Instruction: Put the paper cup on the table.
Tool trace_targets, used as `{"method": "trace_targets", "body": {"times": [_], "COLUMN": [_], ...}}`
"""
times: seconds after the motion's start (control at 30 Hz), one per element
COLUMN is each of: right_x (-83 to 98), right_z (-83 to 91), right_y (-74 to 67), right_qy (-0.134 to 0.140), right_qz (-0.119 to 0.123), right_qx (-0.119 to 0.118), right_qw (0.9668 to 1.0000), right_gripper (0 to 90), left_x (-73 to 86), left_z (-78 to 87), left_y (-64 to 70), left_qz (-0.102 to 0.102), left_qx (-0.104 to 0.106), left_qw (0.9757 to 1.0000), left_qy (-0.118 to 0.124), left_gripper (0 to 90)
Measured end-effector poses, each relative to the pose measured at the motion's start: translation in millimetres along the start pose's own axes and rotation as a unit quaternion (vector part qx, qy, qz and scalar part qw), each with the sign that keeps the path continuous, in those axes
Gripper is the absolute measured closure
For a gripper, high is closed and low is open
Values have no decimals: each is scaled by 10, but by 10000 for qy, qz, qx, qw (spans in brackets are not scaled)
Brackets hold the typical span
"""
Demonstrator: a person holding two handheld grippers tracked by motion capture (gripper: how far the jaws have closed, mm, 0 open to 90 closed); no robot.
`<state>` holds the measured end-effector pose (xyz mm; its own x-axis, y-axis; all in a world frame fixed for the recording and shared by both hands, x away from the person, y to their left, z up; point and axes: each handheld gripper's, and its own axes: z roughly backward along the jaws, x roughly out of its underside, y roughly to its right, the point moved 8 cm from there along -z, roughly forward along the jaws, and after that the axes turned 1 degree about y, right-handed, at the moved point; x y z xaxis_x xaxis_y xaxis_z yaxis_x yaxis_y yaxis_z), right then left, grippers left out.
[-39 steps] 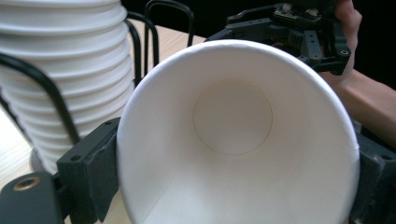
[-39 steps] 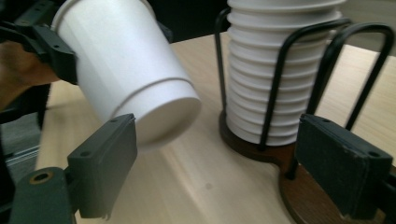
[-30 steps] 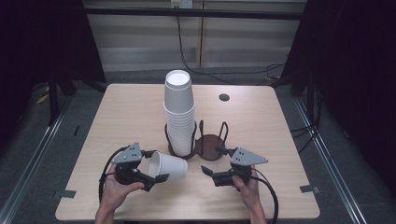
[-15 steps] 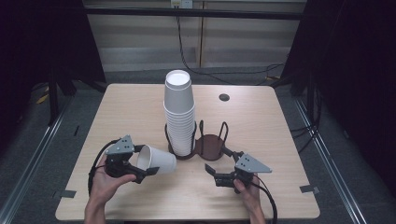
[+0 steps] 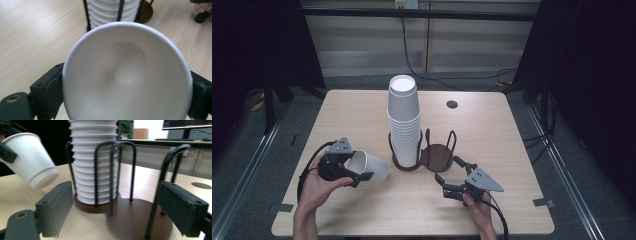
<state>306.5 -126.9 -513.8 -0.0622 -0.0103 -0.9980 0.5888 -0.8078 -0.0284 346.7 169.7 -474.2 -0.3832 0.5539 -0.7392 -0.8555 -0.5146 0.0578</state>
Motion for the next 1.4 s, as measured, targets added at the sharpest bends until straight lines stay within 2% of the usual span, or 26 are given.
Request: {"method": "trace_targets", "body": {"times": [0.07,0.17,0.3,0.37,0.47,0.5,0.53,0.6,0.67,0.77,0.87,0.97,1.03,1.1,1.13,1.17,1.23,1.3,1.37,1.4], "right_x": [6,-1,5,9,13,13,12,4,1,-10,-11,-11,-11,-11,-11,-11,-11,-11,-11,-11], "right_z": [-3,-10,-25,-26,-33,-30,-23,-6,3,27,32,33,33,33,33,33,33,33,33,34], "right_y": [19,10,28,18,-22,-20,-12,5,11,-2,-2,-3,-3,-3,-4,-3,-2,-2,-3,-3], "right_qy": [5,57,55,71,20,32,53,144,188,328,336,340,338,342,336,335,341,341,342,342], "right_qz": [53,8,57,38,80,71,35,-55,-103,-9,-15,-9,-12,-2,-11,-17,-1,-3,-3,-4], "right_qx": [110,117,212,177,57,92,124,148,134,188,213,217,215,217,215,216,217,216,217,216], "right_qw": [9999,9999,9997,9998,9999,9999,9999,9998,9997,9993,9992,9992,9992,9992,9992,9992,9992,9992,9992,9992], "right_gripper": [128,130,130,129,128,128,128,129,131,133,135,136,139,142,153,159,159,159,158,156], "left_x": [-12,-26,-48,-51,-82,-93,-113,-121,-94,-45,1,2,15,2,4,4,4,6,12,9], "left_z": [5,-4,-1,4,20,40,56,49,20,-29,-57,-38,7,48,62,78,88,94,88,80], "left_y": [-35,-85,-170,-221,-288,-300,-315,-333,-382,-485,-566,-625,-634,-642,-643,-666,-693,-715,-735,-742], "left_qz": [38,94,51,45,8,49,8,9,-39,-10,21,82,101,48,109,34,53,30,43,73], "left_qx": [4,-56,-186,-292,-364,-403,-421,-405,-487,-587,-690,-676,-776,-780,-772,-817,-877,-840,-883,-892], "left_qw": [10000,9998,9992,9983,9977,9975,9976,9972,9951,9928,9887,9873,9840,9840,9834,9819,9799,9781,9766,9767], "left_qy": [-53,-171,-337,-508,-575,-575,-547,-635,-857,-1042,-1327,-1435,-1599,-1604,-1640,-1707,-1790,-1903,-1959,-1950], "left_gripper": [93,93,93,92,91,90,90,90,90,90,88,86,81,81,81,81,80,79,77,77]}}
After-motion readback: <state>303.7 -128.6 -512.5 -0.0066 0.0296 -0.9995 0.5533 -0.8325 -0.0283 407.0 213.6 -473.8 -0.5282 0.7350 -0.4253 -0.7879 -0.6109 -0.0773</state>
